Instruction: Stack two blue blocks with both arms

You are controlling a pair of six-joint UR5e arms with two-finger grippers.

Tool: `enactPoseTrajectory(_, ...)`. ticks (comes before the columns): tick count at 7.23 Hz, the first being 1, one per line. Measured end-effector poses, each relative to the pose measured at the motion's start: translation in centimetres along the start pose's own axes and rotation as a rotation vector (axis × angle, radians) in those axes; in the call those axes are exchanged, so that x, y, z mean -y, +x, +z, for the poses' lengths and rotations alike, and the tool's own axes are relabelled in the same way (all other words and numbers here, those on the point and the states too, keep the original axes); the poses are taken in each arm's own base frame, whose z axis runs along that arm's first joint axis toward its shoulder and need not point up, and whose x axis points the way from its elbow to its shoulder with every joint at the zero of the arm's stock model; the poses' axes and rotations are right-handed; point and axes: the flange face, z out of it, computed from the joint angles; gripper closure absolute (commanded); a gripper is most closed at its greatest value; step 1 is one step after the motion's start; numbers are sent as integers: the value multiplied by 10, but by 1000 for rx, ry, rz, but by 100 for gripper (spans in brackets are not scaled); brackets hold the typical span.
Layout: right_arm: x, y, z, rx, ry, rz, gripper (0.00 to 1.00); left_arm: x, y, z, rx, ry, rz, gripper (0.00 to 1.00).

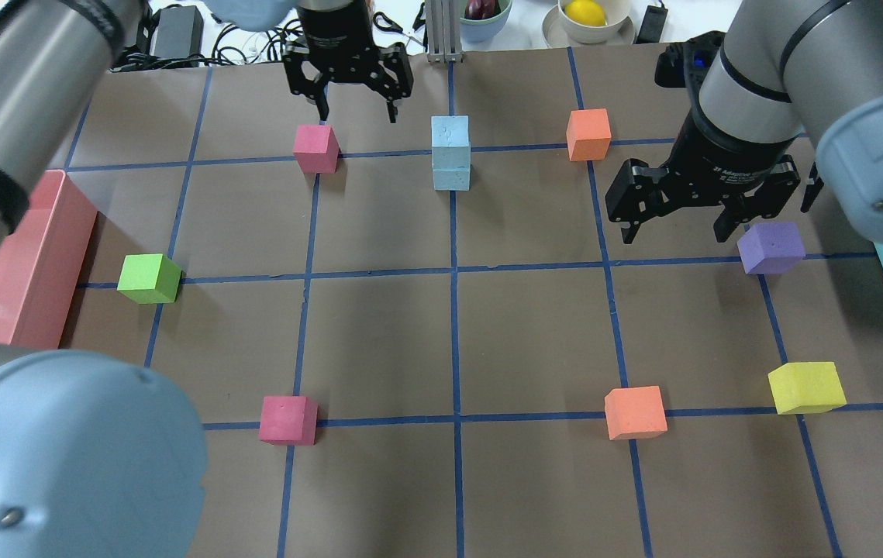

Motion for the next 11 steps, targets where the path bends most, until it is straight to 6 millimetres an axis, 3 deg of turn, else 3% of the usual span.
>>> enactPoseTrajectory(2, 0, 0, -1, 1, 1, 1, 0, -72, -27, -51, 7, 11, 41, 0)
enactPoseTrajectory(4, 0, 0, -1, 1, 2, 3, 0, -125, -30, -61, 14, 28, 45, 0)
enactPoseTrajectory(8, 1, 1, -4, -1, 8, 0, 0, -160, -50, -62, 55, 61, 15, 0)
enactPoseTrajectory(11, 2, 1, -5, -2, 10, -1, 0, -168, -62, -66, 62, 108, -13, 0)
